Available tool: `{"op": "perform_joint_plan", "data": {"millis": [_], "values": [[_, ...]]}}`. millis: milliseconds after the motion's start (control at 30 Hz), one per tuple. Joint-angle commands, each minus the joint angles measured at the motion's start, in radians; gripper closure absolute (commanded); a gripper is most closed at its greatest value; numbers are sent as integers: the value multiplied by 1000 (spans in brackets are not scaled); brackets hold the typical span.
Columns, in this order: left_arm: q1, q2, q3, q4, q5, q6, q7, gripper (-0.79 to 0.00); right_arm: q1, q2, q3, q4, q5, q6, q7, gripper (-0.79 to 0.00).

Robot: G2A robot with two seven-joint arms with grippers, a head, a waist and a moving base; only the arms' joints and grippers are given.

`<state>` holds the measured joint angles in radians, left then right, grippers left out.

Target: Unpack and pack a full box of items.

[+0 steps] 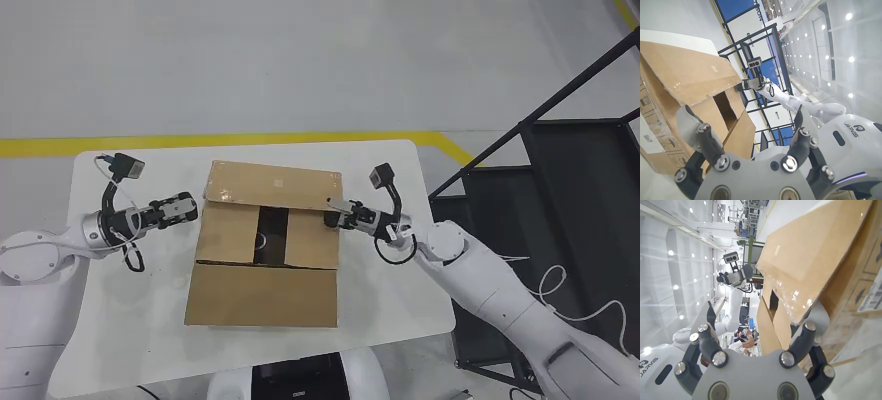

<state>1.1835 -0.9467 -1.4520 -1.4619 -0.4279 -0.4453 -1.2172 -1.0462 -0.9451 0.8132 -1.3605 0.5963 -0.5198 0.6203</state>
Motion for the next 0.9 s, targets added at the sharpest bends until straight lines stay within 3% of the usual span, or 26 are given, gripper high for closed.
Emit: {"op": "perform_joint_plan", "data": {"millis": [0,267,633,867], "values": [[3,1,-1,-3,1,1,2,-785,19,-9,5,10,1,-16,-16,-785],[0,1,17,-4,0,2,4,-785,121,-59,1,63,-41,-35,-147,-785],[-1,0,45,5,-2,8,3,-785,299,-171,-107,311,-322,-26,-435,-785],[-6,1,55,13,-4,9,4,-785,349,-238,-171,461,-396,-35,-469,-785]]}}
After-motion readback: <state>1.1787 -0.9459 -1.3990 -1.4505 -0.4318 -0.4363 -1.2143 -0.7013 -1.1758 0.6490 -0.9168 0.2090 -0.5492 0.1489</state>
